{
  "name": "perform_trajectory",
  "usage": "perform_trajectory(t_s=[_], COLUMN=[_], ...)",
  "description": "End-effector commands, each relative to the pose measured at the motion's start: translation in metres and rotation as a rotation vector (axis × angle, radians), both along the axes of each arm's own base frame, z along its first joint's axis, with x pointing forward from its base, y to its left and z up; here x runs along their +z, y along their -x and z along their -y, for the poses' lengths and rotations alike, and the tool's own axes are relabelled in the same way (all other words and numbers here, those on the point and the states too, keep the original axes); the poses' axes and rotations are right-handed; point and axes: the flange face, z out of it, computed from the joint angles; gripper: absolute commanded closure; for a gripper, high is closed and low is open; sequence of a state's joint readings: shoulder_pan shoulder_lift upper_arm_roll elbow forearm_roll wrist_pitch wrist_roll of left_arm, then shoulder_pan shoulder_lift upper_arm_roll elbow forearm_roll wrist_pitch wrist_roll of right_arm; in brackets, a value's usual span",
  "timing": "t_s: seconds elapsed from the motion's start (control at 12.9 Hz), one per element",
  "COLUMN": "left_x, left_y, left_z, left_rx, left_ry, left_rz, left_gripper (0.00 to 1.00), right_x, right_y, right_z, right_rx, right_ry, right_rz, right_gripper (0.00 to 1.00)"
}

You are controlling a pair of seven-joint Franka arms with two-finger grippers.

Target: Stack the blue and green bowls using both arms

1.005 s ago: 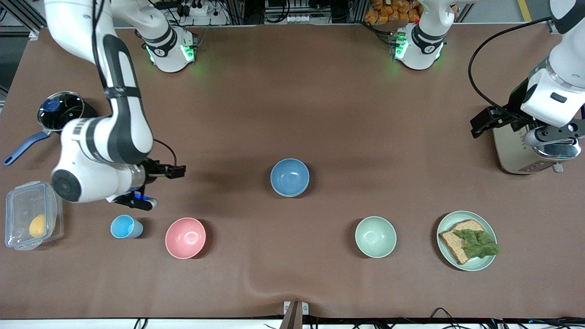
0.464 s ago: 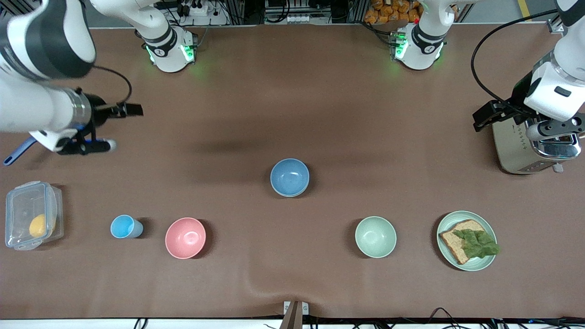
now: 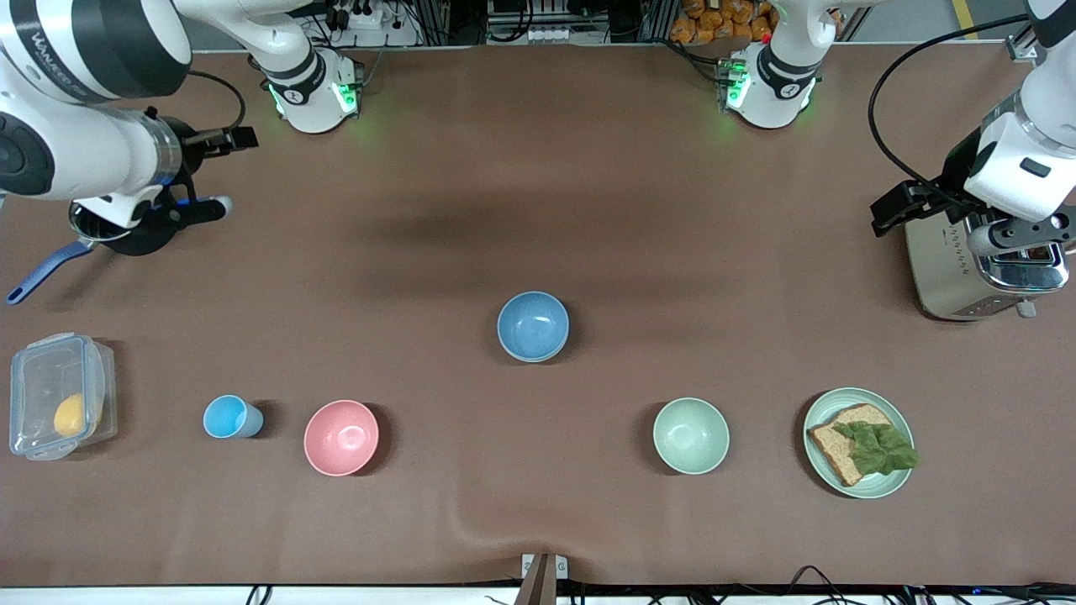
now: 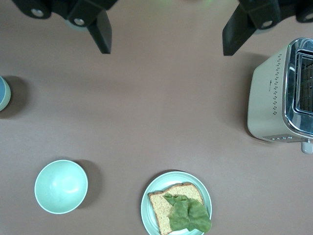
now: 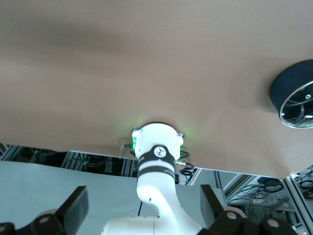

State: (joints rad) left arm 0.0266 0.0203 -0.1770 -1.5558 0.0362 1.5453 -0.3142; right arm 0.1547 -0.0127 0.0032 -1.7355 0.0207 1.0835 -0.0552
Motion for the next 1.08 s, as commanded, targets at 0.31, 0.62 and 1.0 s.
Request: perform_trajectory(t_s=[0.31,0.62,1.0], left_x=[0.012,0.011,0.010], left_y=[0.006,0.005,0.005], left_z=[-0.002,-0.003,-0.003], left_rx=[-0.053,-0.054,-0.054], left_ry=[0.022,0.024,0.021], left_rz=[-0.002,-0.003,-0.004], left_gripper=[0.00,0.00,0.00], right_x=[0.066,0.057,0.078], right_y=[0.033,-0.004,-0.053], right_z=[0.055,0.083,0.085], right_rx=[-0.039,-0.108,-0.109], right_ry=[-0.036,-0.036,-0.030], right_rz=[0.204,0.281,0.342], right_gripper=[0.00,0.00,0.00])
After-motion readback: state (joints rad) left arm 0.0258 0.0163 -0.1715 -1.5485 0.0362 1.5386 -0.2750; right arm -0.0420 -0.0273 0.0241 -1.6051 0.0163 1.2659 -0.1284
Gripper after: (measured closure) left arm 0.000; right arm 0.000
